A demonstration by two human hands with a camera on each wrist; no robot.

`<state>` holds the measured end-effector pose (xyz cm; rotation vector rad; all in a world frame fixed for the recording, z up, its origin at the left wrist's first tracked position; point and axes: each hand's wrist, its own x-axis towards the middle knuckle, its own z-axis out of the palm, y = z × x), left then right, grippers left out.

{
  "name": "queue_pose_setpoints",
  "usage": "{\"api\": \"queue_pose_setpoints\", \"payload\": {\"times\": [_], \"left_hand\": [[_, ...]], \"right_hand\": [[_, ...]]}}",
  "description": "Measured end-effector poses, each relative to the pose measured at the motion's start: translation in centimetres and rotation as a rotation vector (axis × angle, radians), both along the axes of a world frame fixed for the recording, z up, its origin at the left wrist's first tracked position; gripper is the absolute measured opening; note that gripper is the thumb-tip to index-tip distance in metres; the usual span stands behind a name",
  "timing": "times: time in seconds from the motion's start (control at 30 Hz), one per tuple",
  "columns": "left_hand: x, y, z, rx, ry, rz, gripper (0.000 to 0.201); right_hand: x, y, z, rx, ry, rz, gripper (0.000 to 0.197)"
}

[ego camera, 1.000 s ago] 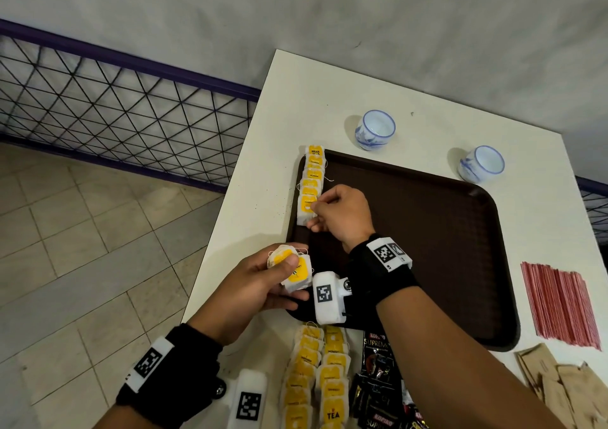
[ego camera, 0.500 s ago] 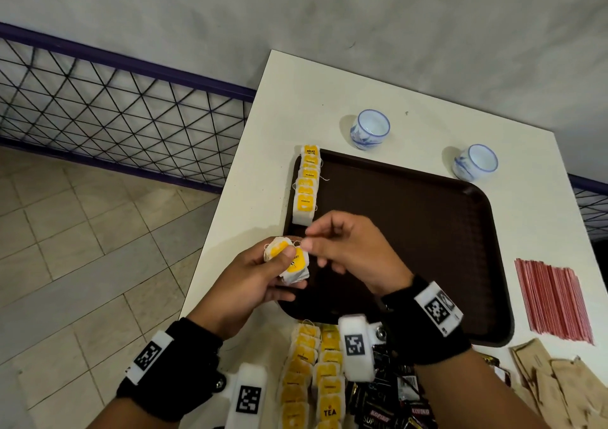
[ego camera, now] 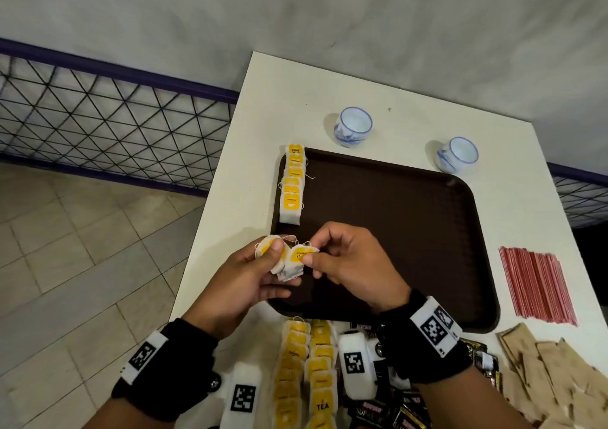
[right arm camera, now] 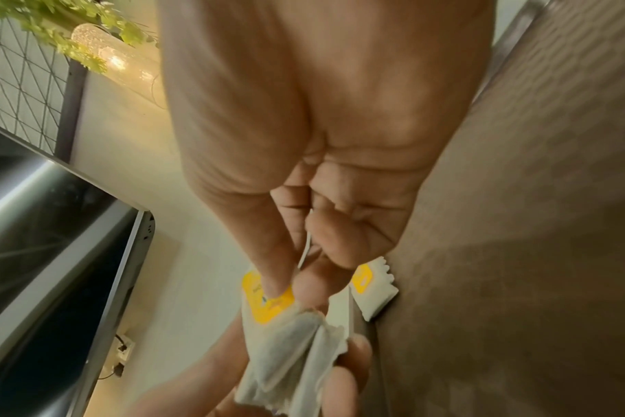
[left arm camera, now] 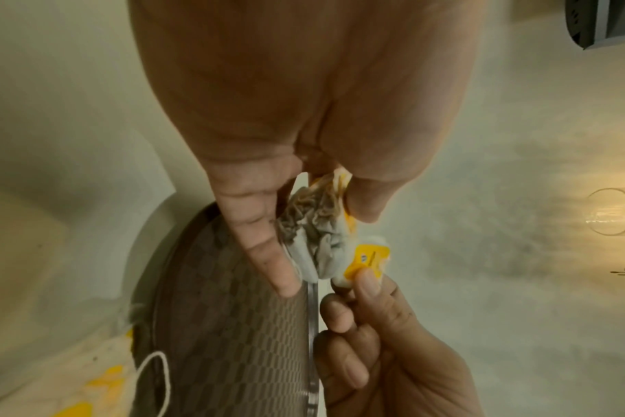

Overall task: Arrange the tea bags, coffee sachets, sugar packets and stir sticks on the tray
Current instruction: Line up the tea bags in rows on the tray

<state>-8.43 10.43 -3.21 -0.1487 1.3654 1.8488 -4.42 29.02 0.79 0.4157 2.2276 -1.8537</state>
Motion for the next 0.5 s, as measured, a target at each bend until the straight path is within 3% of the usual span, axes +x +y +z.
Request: {"api": "queue_pose_setpoints", "payload": {"times": [0.13,0.27,0.37,0.5], "left_hand": [[-0.2,-0.8,-0.2,-0.027,0.017,0.047,0.039],[-0.5,-1.7,-0.4,-0.036,0.015,0.118,0.034],[-0.5,-1.9,-0.5,-0.043,0.019,0.124,0.033],[-0.3,-1.8,-0.7,-0.058,0.031,0.1,0.039]], "right_hand": [[0.1,0.7,0.9,0.028,0.061,-0.011,0.01],[-0.9,2.6,0.3,0.087,0.038,-0.139,0.012],[-1.9,3.5,-0.9,0.172,-0.035,-0.118,0.011],[-3.4,2.8,-2.0,0.137,-0.06,-0.058,0.012]]}}
